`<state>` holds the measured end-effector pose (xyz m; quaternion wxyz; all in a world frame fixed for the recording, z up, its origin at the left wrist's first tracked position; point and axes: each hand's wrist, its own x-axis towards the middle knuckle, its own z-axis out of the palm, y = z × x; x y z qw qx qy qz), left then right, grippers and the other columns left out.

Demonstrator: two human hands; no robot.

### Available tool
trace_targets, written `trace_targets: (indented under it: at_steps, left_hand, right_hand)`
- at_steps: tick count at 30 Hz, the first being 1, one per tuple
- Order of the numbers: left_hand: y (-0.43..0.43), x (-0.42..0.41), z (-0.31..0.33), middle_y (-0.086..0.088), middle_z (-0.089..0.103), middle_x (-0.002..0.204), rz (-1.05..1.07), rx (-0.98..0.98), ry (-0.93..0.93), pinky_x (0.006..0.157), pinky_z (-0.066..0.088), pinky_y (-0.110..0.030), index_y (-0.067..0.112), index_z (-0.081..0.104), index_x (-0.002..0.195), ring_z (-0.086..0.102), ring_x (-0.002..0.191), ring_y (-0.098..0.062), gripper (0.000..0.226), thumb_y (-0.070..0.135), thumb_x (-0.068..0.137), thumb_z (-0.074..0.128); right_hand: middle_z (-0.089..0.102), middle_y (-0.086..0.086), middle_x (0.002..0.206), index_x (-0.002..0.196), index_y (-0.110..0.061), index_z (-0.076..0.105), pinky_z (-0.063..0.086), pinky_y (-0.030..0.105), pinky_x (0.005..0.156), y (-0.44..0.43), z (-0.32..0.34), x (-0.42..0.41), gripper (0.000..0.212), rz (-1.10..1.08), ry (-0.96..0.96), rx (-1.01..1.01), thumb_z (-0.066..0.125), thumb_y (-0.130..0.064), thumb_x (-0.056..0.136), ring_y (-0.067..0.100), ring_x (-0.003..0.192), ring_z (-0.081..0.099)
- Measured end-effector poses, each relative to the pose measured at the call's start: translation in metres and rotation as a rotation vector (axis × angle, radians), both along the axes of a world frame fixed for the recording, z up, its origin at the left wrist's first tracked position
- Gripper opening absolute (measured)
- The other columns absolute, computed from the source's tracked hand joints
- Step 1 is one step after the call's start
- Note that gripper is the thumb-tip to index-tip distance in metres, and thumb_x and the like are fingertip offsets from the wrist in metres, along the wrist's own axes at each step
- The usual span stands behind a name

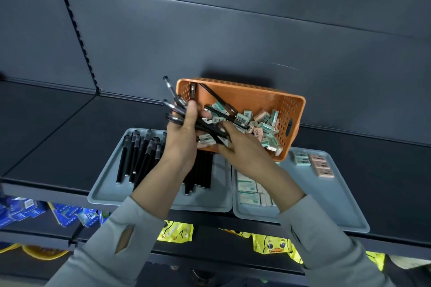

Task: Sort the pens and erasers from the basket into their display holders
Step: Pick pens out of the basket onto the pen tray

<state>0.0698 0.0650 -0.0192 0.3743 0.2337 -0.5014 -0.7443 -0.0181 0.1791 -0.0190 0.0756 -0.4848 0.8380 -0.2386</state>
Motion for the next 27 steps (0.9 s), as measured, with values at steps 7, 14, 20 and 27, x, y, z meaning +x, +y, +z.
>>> trace_targets:
  at_steps: [7, 14, 20, 27]
  left_hand:
    - [-0.041, 0.04, 0.005, 0.008, 0.039, 0.048, 0.167, 0.035, -0.051, 0.045, 0.044, -0.024, 0.017, 0.04, 0.073, 0.042, 0.041, -0.009, 0.036, 0.04, 0.1, 0.047]
    - [-0.054, 0.074, -0.034, -0.003, 0.039, 0.068, -0.059, -0.249, -0.535, 0.047, 0.035, -0.028, 0.014, 0.035, 0.09, 0.039, 0.051, -0.012, 0.018, 0.014, 0.099, 0.051]
    - [-0.033, 0.078, -0.037, -0.011, 0.056, 0.078, -0.271, -0.397, -0.812, 0.061, 0.046, -0.033, 0.008, 0.038, 0.12, 0.056, 0.058, -0.018, 0.023, 0.021, 0.102, 0.044]
    - [-0.044, 0.065, -0.039, -0.032, 0.021, 0.149, -0.045, -0.767, -1.165, 0.108, 0.029, -0.044, -0.005, 0.0, 0.151, 0.031, 0.135, -0.045, 0.069, 0.011, 0.101, 0.044]
  right_hand:
    - [0.052, -0.006, 0.069, 0.106, -0.009, 0.061, 0.036, 0.028, 0.06, 0.015, -0.003, -0.007, 0.026, -0.078, -0.3, -0.087, 0.041, -0.026, 0.105, 0.004, 0.058, 0.051]
    - [0.04, 0.003, 0.059, 0.061, -0.012, 0.042, 0.023, 0.03, 0.048, 0.009, -0.032, 0.006, 0.041, -0.138, -0.054, 0.307, 0.052, -0.025, 0.098, 0.016, 0.052, 0.038]
    - [0.066, 0.009, 0.083, 0.111, -0.009, 0.064, 0.048, 0.031, 0.072, 0.002, -0.041, 0.014, 0.03, -0.199, -0.12, 0.125, 0.066, -0.032, 0.091, 0.024, 0.084, 0.061]
    - [0.066, -0.001, 0.086, 0.117, -0.018, 0.067, 0.049, 0.03, 0.08, 0.008, -0.044, 0.016, 0.026, -0.223, -0.086, -0.067, 0.066, -0.024, 0.092, 0.02, 0.089, 0.064]
